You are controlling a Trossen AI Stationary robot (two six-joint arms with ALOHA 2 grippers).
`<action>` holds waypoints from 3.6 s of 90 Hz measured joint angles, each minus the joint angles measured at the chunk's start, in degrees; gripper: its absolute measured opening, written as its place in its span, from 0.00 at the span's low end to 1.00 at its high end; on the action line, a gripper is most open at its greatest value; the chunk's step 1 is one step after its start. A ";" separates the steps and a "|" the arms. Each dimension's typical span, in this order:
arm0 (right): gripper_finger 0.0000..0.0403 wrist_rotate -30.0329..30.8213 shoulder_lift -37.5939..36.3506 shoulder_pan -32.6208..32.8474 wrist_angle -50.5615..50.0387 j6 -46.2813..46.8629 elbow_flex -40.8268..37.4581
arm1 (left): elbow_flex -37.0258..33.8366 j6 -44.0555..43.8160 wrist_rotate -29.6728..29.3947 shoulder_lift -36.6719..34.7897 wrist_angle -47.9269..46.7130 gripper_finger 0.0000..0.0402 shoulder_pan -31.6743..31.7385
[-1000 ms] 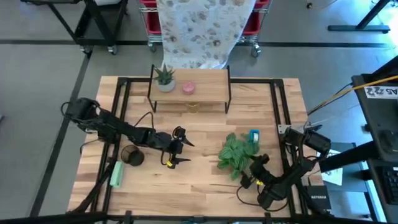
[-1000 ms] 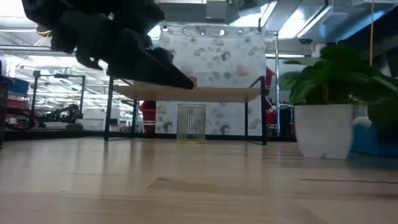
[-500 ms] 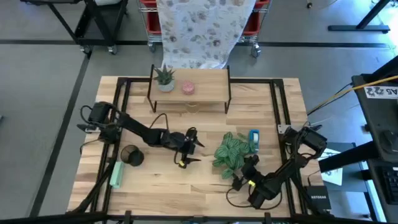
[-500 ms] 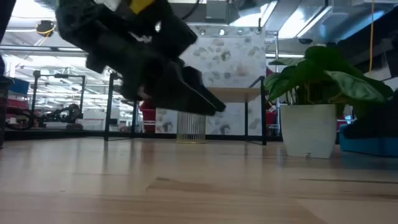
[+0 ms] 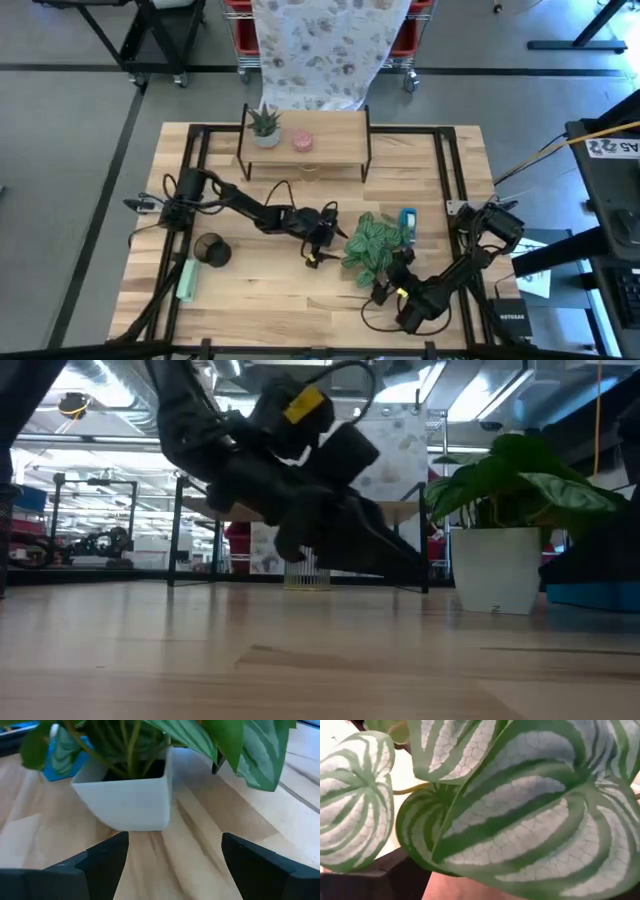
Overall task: Stock shelves
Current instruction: Put the potted plant on the shelf
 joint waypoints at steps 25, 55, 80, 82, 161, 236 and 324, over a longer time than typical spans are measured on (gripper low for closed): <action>0.87 -0.02 0.00 0.00 1.98 0.04 0.00 | 3.21 -1.58 1.40 3.45 4.66 0.77 0.57; 0.87 -0.50 -0.02 0.04 3.15 0.07 0.02 | 7.67 -4.09 2.43 8.30 7.28 0.77 1.15; 0.87 -1.59 -0.02 0.04 4.27 0.04 0.02 | 10.39 -4.53 5.98 10.51 8.24 0.77 2.02; 0.87 -1.67 -0.02 0.07 4.33 0.04 0.02 | 10.60 -4.29 6.30 10.51 8.21 0.77 2.03; 0.87 -20.66 -2.53 2.44 -17.93 10.15 5.79 | 11.29 -3.60 6.05 10.49 2.69 0.77 -0.25; 0.87 -16.04 -2.71 -3.04 -13.76 -5.63 5.79 | 11.29 -3.57 3.98 10.49 7.97 0.77 -1.88; 0.87 -20.49 -2.97 -7.83 7.47 -42.22 5.77 | 11.29 -2.87 15.42 10.28 6.04 0.77 -3.19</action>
